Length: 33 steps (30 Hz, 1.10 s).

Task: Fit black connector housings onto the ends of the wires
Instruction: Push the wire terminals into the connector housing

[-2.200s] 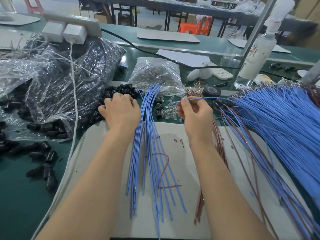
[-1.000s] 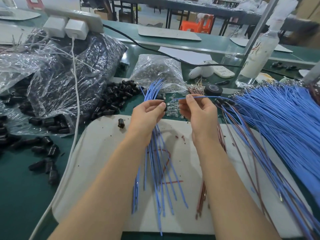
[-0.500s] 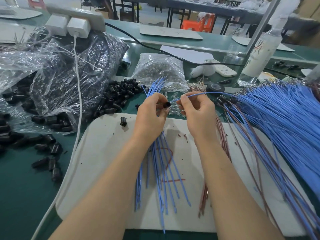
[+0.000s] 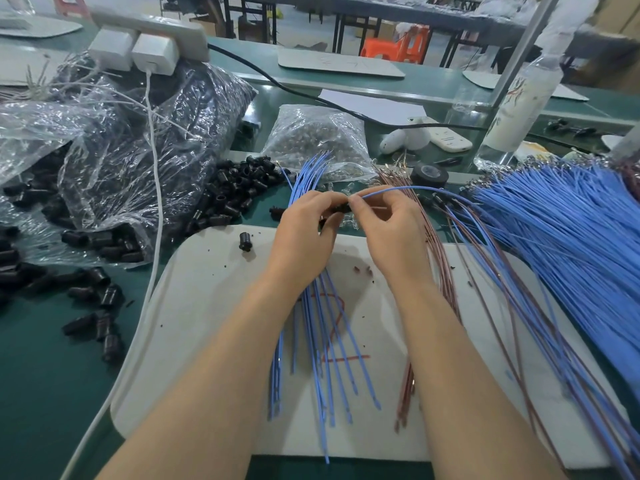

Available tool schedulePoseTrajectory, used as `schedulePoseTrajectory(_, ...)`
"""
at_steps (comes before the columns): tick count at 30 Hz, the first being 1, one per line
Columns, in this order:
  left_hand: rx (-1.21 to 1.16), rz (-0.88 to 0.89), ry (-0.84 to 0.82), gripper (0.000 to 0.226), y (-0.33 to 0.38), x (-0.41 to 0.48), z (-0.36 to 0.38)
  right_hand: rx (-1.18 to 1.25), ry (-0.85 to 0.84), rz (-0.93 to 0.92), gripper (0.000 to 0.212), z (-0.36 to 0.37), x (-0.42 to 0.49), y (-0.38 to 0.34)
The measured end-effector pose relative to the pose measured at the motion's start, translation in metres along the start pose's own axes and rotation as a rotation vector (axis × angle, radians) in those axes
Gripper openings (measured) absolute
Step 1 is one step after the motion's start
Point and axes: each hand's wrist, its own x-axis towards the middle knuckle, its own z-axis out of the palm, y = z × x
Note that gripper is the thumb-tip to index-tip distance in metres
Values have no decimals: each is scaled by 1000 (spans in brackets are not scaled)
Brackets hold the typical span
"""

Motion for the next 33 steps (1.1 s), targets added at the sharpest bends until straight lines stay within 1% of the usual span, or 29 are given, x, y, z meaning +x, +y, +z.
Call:
schedulePoseTrajectory(3,8,17,-4,24,3,-1,0,240,-2,140,13,-2,2,0)
schedulePoseTrajectory(5,-22,8,4,21,5,-2,1,324,7,186,18,-3,4,1)
schedulePoseTrajectory(8,-60,-13,0,16,5,-1,1,272,21,179,21,-4,5,5)
schedulePoseTrajectory(12,-51,-23,-19,18,4,-2,3,156,11,120,25,-3,6,9)
schedulePoseTrajectory(17,-41,-24,-49,19,7,-2,2,102,-3,92,19,-3,6,11)
schedulePoseTrajectory(20,40,-29,-49,19,9,-3,2,54,-18,86,21,-4,6,9)
schedulePoseTrajectory(23,90,-24,-11,19,10,-2,1,21,-94,122,23,1,3,6)
schedulePoseTrajectory(26,62,-33,2,15,15,-3,1,114,-117,156,26,6,-1,-1)
schedulePoseTrajectory(28,45,-55,40,15,18,-3,0,236,-42,153,31,4,0,-6)
schedulePoseTrajectory(30,30,-57,66,17,20,-3,1,336,14,157,30,-1,1,-8)
schedulePoseTrajectory(32,24,7,56,17,21,-4,2,341,-29,172,33,-1,2,-8)
schedulePoseTrajectory(33,32,53,52,18,23,-6,2,293,-73,175,34,2,1,-8)
